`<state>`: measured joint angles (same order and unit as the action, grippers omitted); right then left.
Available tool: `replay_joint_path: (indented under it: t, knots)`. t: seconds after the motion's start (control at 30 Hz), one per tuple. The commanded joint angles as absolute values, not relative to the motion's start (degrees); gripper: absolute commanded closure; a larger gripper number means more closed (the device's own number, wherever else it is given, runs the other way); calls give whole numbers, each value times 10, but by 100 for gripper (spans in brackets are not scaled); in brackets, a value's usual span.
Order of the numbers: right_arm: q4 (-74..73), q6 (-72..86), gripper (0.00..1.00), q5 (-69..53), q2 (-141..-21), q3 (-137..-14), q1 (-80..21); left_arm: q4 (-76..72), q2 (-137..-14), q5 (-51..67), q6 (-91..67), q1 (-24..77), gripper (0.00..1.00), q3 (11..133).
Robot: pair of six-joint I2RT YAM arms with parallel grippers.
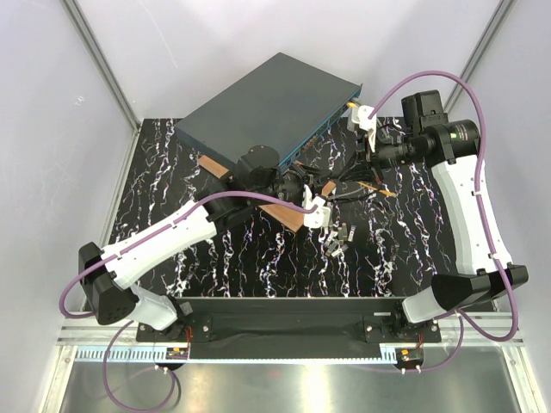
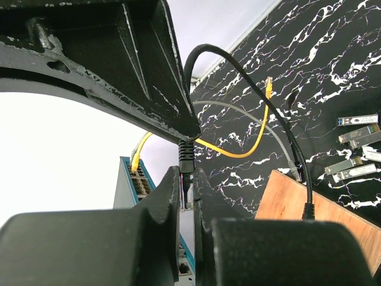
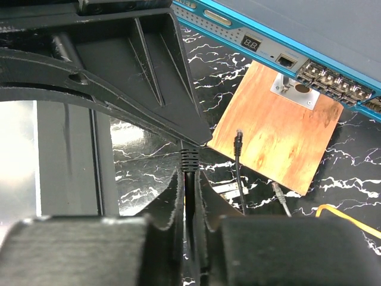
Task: Insert the plug into the switch port
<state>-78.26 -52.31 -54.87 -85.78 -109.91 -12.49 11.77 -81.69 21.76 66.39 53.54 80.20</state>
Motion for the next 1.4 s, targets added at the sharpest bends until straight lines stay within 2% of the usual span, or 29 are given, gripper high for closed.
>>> replay_joint_path:
  t: [0.0,0.03,0.1,0.17,0.27,0.33,0.37,0.43,0.5,0.57,0.63,0.7,0.77,0.8,0.9,0.97,1.13,1.23,1.33,1.37]
  knots:
    - [-938,-541,92,-553,-842,-1098,-128,75,-804,235,664,538,100,809]
    - [-938,-545,100,-551,-841,-1097,-128,71,-804,232,657,537,100,809]
    - [-928,-540,100,-547,-839,-1095,-128,64,-804,224,650,538,94,809]
    - [-912,-528,100,-534,-837,-1092,-127,58,-804,215,636,536,93,809]
    - [-900,-526,100,-536,-833,-1089,-128,55,-804,210,639,534,100,808]
    - [-923,-540,100,-553,-838,-1098,-128,49,-802,212,642,534,100,805]
    - [-935,-546,96,-558,-850,-1106,-128,47,-801,214,644,533,100,804]
    - [-939,-527,62,-553,-854,-1105,-128,40,-800,214,646,533,100,800]
    - [-938,-532,51,-547,-853,-1096,-128,32,-797,216,649,534,100,797]
    - [-938,-529,52,-541,-855,-1095,-128,25,-795,221,650,533,100,795]
    - [-938,-529,70,-541,-857,-1099,-128,25,-794,223,655,533,100,794]
    - [-939,-530,79,-547,-858,-1102,-127,31,-793,227,664,533,100,792]
    - [-938,-528,78,-548,-857,-1106,-128,35,-789,231,666,533,100,788]
    - [-938,-527,70,-548,-857,-1107,-128,40,-789,231,670,533,100,787]
    - [-939,-526,55,-548,-855,-1110,-128,46,-785,231,684,533,100,779]
    - [-940,-527,52,-549,-852,-1113,-128,51,-784,231,691,533,100,774]
    - [-939,-524,61,-553,-849,-1110,-128,42,-787,231,689,533,100,773]
    - [-939,-523,61,-550,-852,-1102,-128,34,-787,233,687,533,100,776]
    - [-940,-527,69,-551,-853,-1101,-128,33,-787,235,688,533,100,776]
    - [-939,-526,78,-553,-854,-1102,-128,36,-787,236,690,533,100,776]
